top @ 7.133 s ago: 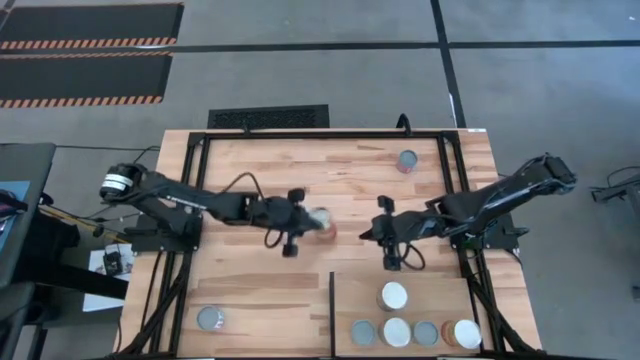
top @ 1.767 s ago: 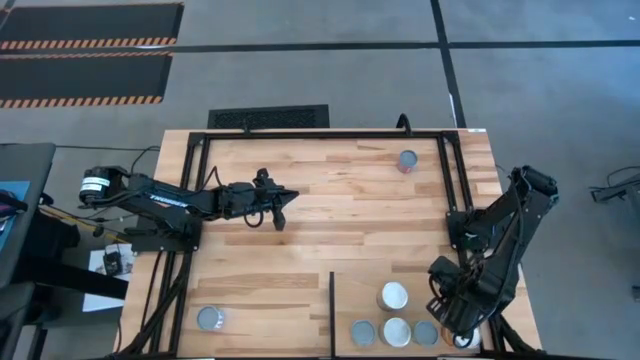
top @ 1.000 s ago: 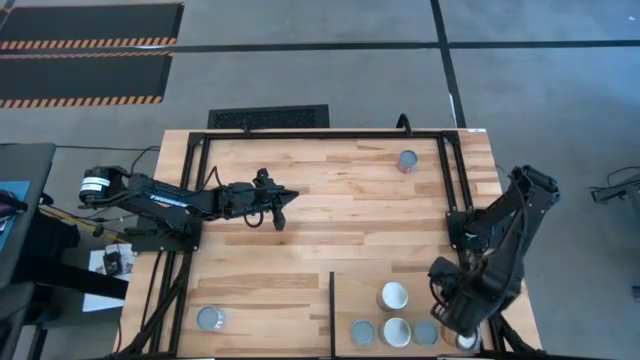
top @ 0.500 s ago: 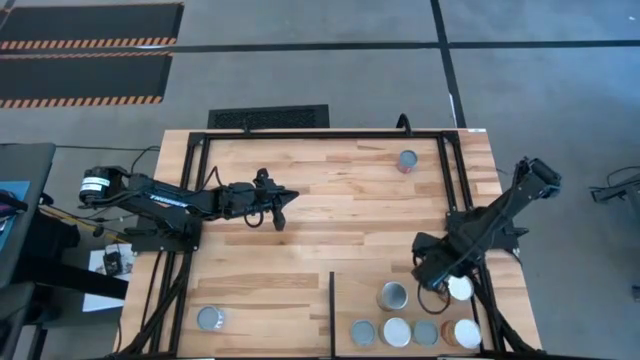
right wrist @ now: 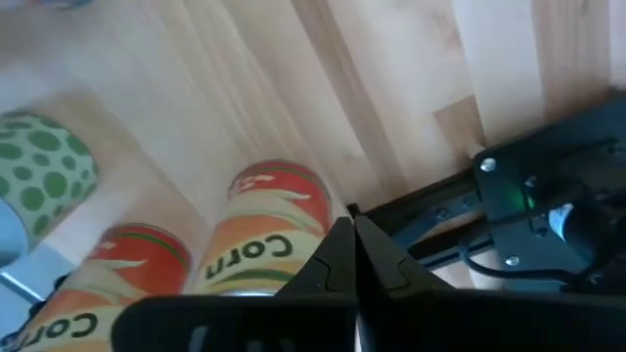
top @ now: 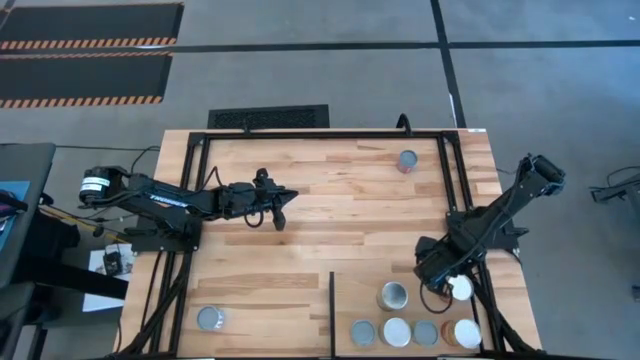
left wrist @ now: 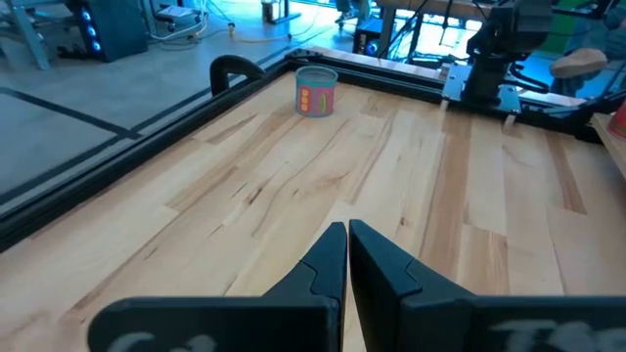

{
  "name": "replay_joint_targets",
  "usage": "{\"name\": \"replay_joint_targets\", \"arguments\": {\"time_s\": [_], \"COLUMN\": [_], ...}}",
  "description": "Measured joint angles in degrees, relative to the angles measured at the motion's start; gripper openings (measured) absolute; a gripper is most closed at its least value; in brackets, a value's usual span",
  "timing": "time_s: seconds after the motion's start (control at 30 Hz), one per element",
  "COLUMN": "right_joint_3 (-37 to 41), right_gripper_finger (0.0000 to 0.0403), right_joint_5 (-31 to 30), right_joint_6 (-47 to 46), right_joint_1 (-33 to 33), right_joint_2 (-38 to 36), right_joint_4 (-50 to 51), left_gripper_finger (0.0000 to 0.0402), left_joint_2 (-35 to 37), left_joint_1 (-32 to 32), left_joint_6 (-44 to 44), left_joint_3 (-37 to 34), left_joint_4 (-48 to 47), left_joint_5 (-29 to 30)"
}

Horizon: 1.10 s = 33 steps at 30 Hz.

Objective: Pick and place cans onto a shelf
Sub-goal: Put the canned corns aligned with the other canned corns on the shelf

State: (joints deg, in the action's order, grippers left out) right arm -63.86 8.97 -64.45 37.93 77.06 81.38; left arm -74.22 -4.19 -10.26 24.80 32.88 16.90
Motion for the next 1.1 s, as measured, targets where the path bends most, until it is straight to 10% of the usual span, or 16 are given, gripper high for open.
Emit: {"name": "replay_joint_targets", "arguments": {"time_s": [1.1], "right_joint_3": [4.5], "right_gripper_finger": [0.0004], "right_joint_5": [2.9], "right_joint_6": [-1.7], "right_joint_1": [1.0], "right_joint_2": [-3.7], "right_joint_4": [-2.9], "left_gripper_finger": [0.0004], "left_joint_2": [0.0], "left_joint_1": [0.0], "left_joint_6": [0.0], "left_joint_3": [0.0], "left_joint_4": [0.0], "left_joint_5": [0.4]}}
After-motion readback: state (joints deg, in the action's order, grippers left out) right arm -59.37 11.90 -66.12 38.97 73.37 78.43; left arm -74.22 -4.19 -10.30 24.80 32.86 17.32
